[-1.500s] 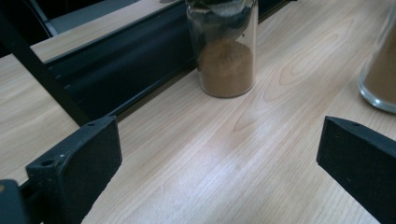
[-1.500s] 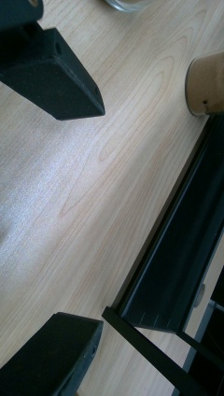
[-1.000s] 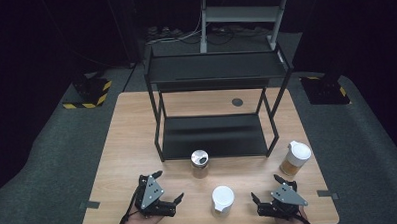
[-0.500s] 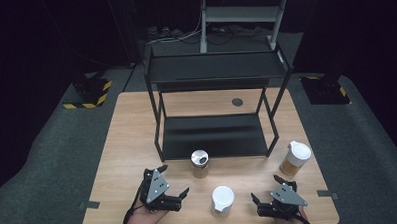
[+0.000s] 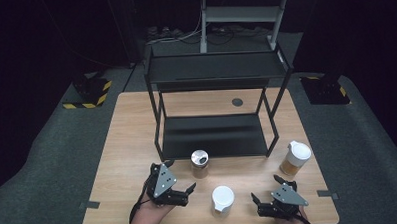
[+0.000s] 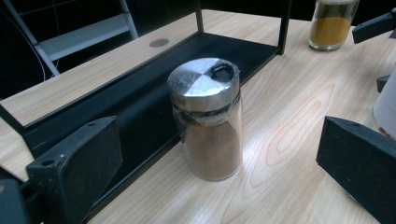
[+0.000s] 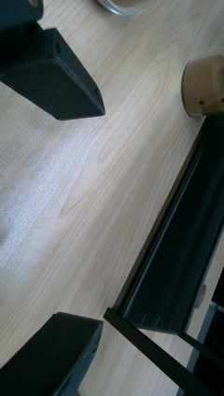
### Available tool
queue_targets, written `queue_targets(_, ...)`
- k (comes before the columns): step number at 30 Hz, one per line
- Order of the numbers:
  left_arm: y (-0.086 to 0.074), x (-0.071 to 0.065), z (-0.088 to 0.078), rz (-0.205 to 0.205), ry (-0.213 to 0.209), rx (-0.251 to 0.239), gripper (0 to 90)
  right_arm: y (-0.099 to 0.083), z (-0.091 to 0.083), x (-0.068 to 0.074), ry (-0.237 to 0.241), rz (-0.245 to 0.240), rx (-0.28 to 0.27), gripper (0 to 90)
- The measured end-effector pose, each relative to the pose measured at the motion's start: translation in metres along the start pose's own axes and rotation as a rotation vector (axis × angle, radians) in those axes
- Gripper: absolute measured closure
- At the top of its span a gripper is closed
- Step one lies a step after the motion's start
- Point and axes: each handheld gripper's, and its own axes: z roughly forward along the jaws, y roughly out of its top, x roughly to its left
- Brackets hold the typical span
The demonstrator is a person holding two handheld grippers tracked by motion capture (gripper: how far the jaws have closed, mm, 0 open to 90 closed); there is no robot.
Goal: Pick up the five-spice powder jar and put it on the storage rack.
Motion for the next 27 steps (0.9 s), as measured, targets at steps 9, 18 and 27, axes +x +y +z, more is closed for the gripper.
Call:
queue_targets(9,0.005,0.001,0.009,-0.014,0.0,-0.018,0.5,-0.001,-0.001,-0.001,-0.003,0.015,-0.005,0.3)
queue_targets(18,0.004,-0.001,0.02,-0.029,-0.009,-0.022,0.4,-0.002,-0.001,-0.003,0.004,0.029,-0.007,0.3)
queue_targets(27,0.004,-0.002,0.03,-0.039,-0.012,-0.022,0.4,-0.002,-0.001,-0.004,0.01,0.029,-0.007,0.5)
